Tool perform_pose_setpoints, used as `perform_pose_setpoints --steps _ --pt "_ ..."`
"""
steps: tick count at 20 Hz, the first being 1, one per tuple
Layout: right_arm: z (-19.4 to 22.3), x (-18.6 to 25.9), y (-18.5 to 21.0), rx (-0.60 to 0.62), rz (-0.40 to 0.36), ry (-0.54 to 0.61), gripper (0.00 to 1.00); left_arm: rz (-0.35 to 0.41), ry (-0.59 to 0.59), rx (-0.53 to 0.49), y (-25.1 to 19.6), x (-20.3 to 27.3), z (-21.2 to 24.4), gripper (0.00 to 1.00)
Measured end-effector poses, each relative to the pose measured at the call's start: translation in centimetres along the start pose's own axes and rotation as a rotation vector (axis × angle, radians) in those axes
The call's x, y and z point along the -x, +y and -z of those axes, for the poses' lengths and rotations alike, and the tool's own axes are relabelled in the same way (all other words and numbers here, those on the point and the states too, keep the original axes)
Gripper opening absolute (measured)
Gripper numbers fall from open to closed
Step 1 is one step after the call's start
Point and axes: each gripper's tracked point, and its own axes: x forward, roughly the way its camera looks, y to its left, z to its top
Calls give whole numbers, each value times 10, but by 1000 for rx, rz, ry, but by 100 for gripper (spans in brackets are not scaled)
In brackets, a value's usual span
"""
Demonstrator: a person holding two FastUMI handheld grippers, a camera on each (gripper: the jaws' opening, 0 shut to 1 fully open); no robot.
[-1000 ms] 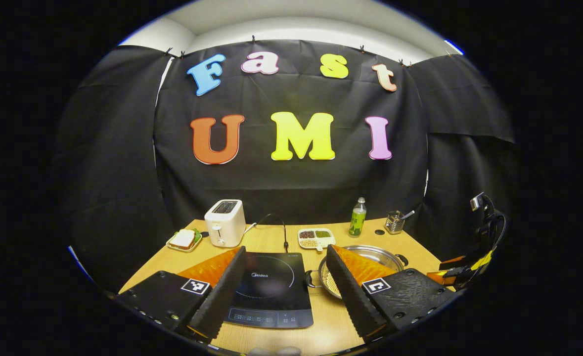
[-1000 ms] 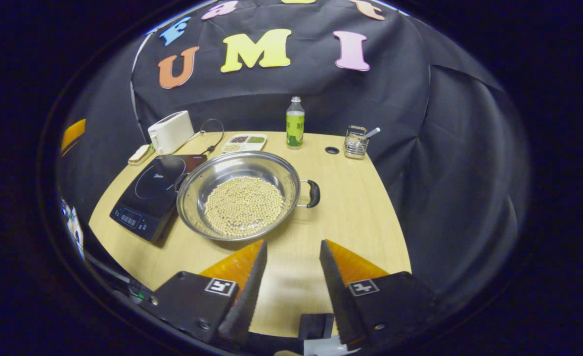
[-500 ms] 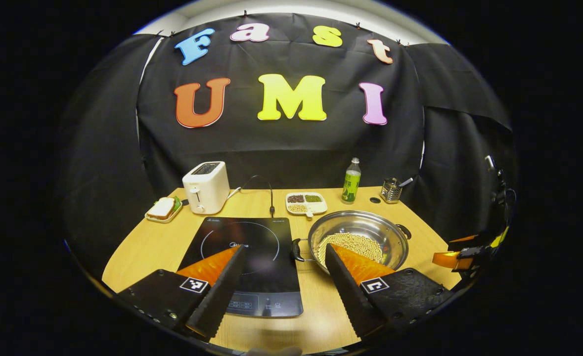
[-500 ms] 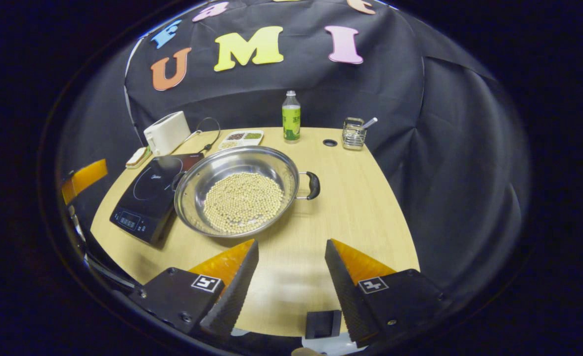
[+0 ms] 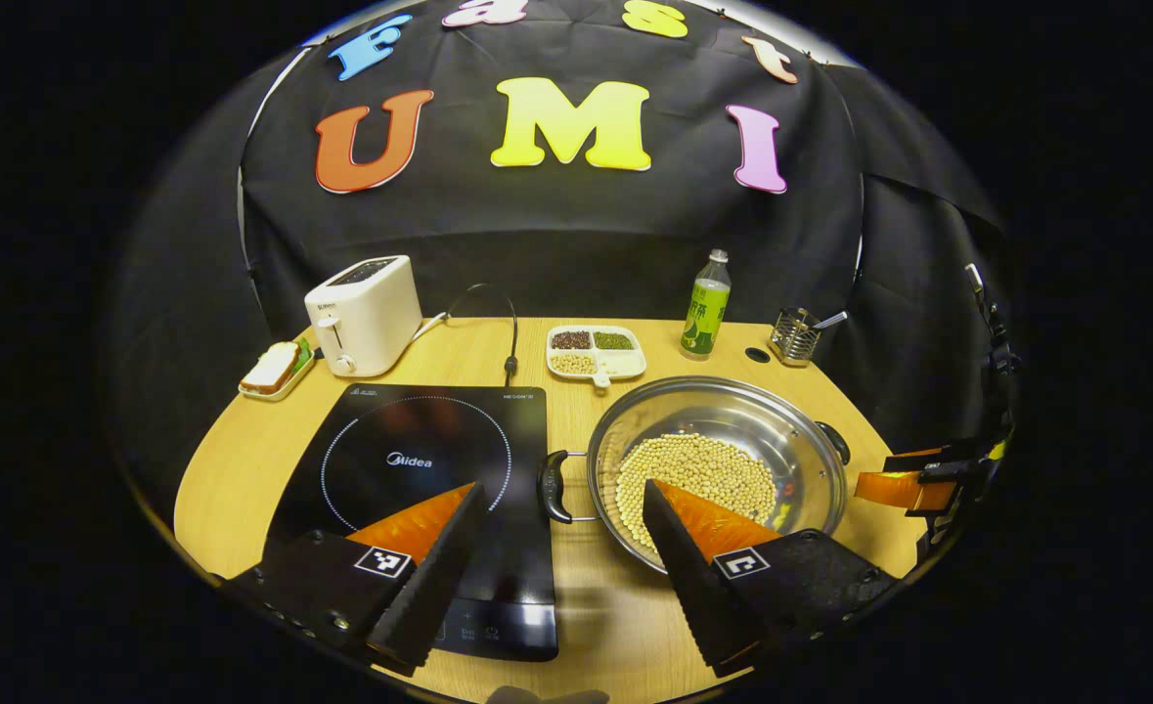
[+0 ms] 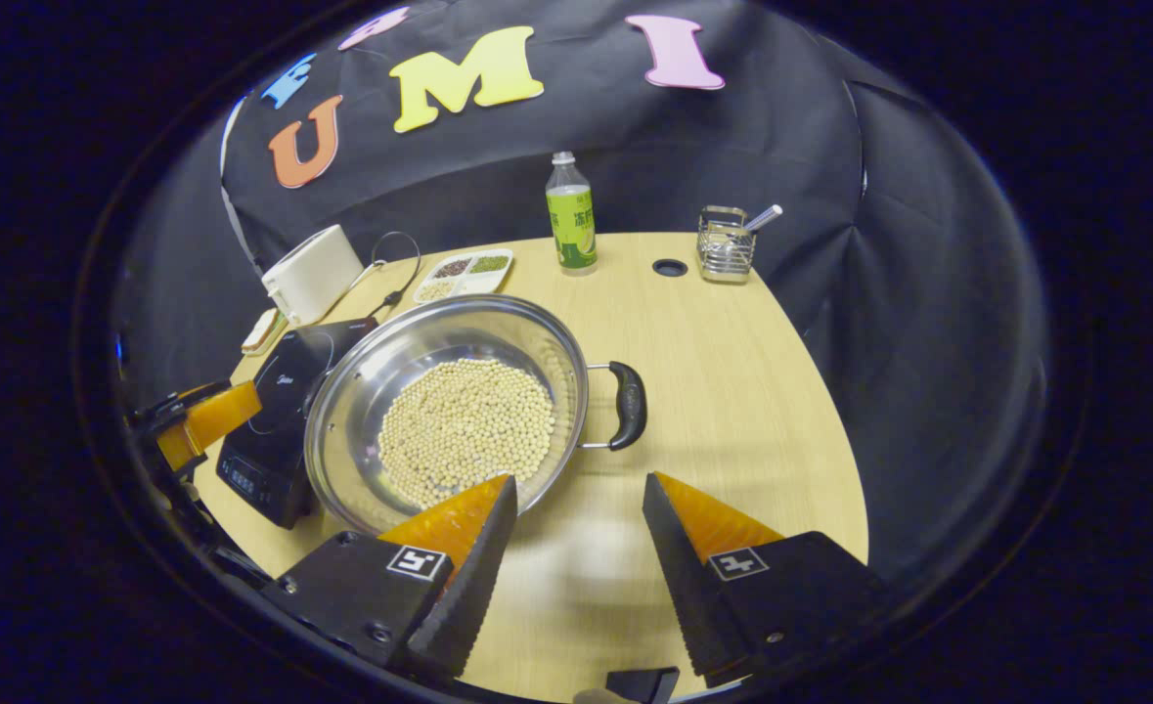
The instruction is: First push the handle of the pot to place it horizontally, then grasp the pot with both hands and set it on the induction cooktop.
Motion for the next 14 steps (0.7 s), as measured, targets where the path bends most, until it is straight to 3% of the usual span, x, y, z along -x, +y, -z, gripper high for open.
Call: perform_pose_setpoints --steps 4,5,6,14 --pt "-13 -28 -8 11 -4 33 83 -20 58 -10 0 -36 9 100" --pt "-14 -34 -10 16 -3 45 82 -28 73 -13 0 -43 12 96" --pt "-17 -40 -14 18 -1 53 83 -35 85 -13 0 -49 15 100" --pt "-25 -67 -15 50 -20 100 82 -53 158 -3 -5 -80 27 95"
